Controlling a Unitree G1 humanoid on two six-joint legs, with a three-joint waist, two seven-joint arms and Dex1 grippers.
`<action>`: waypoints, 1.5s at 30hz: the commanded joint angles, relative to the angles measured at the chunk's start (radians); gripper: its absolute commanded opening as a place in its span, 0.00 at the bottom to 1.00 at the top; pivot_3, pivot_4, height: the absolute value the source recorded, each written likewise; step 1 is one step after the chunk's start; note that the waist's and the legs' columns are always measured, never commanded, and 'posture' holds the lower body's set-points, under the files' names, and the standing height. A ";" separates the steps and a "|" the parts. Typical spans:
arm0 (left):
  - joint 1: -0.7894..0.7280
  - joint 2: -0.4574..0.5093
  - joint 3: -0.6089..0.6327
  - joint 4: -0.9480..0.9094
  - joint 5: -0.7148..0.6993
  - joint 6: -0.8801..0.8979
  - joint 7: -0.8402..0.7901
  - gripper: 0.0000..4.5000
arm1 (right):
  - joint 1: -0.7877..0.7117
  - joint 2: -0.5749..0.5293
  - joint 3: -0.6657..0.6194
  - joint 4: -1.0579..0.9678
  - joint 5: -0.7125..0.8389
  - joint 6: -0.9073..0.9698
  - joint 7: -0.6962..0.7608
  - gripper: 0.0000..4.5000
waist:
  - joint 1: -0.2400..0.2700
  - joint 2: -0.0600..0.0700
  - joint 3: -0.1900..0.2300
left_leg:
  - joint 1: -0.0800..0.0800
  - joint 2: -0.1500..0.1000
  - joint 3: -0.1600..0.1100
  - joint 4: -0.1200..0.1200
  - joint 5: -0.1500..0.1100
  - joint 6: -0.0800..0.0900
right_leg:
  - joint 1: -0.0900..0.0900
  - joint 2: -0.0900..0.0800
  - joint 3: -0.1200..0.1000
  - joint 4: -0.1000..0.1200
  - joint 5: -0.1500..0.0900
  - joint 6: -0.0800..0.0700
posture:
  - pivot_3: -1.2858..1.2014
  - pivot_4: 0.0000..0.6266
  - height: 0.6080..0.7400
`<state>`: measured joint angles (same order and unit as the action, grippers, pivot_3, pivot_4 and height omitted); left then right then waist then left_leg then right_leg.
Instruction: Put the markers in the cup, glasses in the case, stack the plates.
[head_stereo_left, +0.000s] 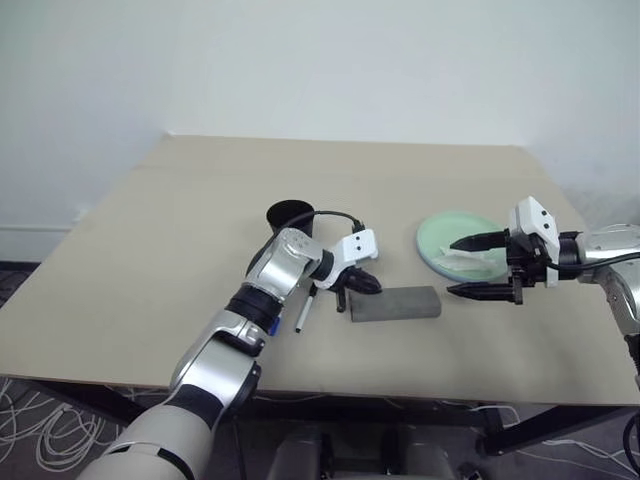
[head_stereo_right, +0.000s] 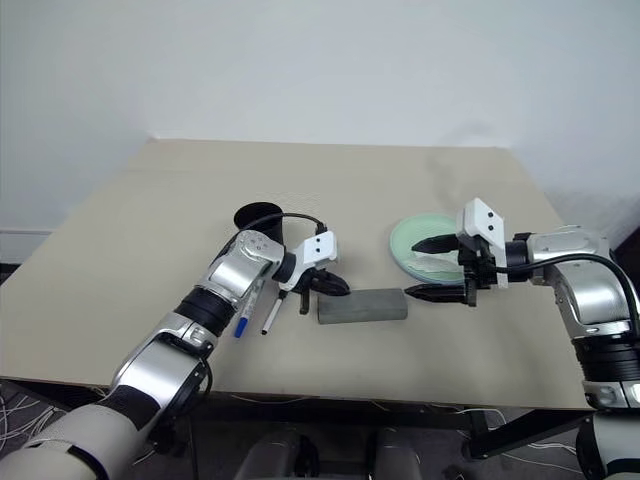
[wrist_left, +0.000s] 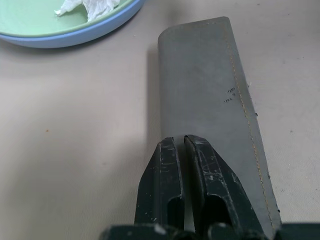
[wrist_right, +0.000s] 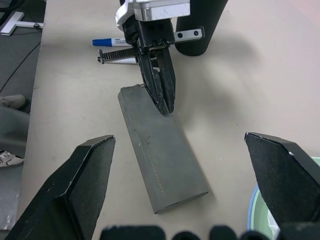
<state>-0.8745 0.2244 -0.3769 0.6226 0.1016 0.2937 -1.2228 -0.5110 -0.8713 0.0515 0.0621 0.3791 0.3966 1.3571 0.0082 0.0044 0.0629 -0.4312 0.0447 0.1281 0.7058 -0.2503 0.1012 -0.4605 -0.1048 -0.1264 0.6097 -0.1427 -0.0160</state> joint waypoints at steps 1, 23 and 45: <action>-0.004 0.020 0.038 -0.111 -0.042 0.055 0.007 0.05 | -0.028 -0.008 -0.019 -0.017 0.005 -0.006 0.003 1.00 | 0.000 0.000 0.000 | 0.000 0.000 0.000 0.000 0.000 0.000 | 0.000 0.000 0.000 0.000 0.000 0.000 | 0.52 0.00 0.90; 0.198 0.085 0.237 -0.793 -0.210 0.888 0.533 0.79 | -0.068 0.017 0.015 0.026 -0.005 -0.011 0.026 1.00 | 0.000 0.000 0.000 | 0.001 -0.001 0.000 0.001 0.000 0.000 | 0.002 0.000 0.002 -0.001 0.000 0.000 | 0.52 0.00 0.90; 0.040 -0.007 0.144 -0.566 -0.166 1.280 0.914 0.79 | -0.098 0.052 0.034 0.052 -0.020 -0.020 0.043 1.00 | 0.000 0.000 0.000 | 0.001 0.000 0.000 0.000 0.000 0.000 | 0.000 0.000 0.002 0.001 0.000 0.000 | 0.52 0.00 0.90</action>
<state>-0.8203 0.2236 -0.2508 0.0651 -0.0576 1.5723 -0.3233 -0.5805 -0.8176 0.1034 0.1295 0.3534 0.3869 1.3957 0.0079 0.0046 0.0627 -0.4299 0.0442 0.1277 0.7054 -0.2503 0.1007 -0.4602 -0.1049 -0.1245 0.6109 -0.1427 -0.0162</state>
